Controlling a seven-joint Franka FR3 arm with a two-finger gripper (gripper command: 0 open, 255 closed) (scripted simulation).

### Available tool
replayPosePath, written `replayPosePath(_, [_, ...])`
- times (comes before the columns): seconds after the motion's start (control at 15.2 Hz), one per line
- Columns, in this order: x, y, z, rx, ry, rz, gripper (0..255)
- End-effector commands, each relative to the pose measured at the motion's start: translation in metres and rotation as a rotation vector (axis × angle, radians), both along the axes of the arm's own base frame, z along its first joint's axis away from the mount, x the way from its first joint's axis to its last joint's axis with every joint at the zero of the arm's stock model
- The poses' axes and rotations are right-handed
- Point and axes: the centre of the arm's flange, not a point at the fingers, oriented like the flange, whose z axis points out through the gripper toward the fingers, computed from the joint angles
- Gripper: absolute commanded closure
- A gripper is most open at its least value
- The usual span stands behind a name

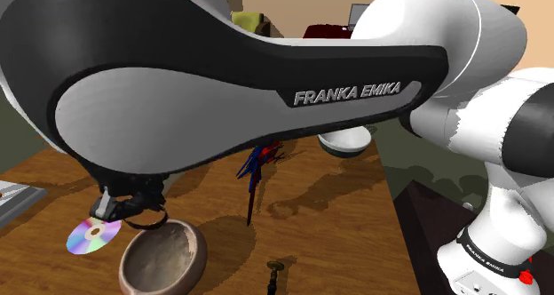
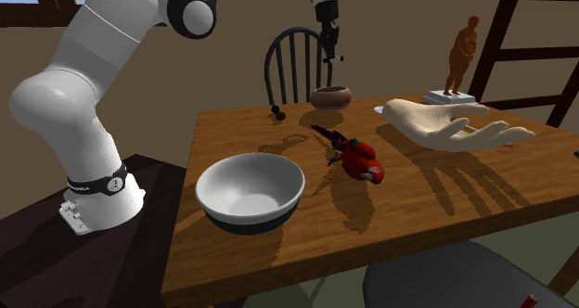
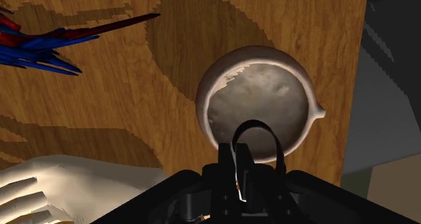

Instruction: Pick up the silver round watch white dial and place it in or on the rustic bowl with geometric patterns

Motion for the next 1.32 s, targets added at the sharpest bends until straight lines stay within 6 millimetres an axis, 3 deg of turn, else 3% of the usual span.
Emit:
replayPosePath(0.0, [-0.001, 0.003, -0.009, 0.0, 0.0, -0.002, 255])
replayPosePath(0.92, [-0.001, 0.003, -0.083, 0.0, 0.0, -0.002, 255])
replayPosePath(1.25, [-0.001, 0.003, -0.084, 0.0, 0.0, -0.002, 255])
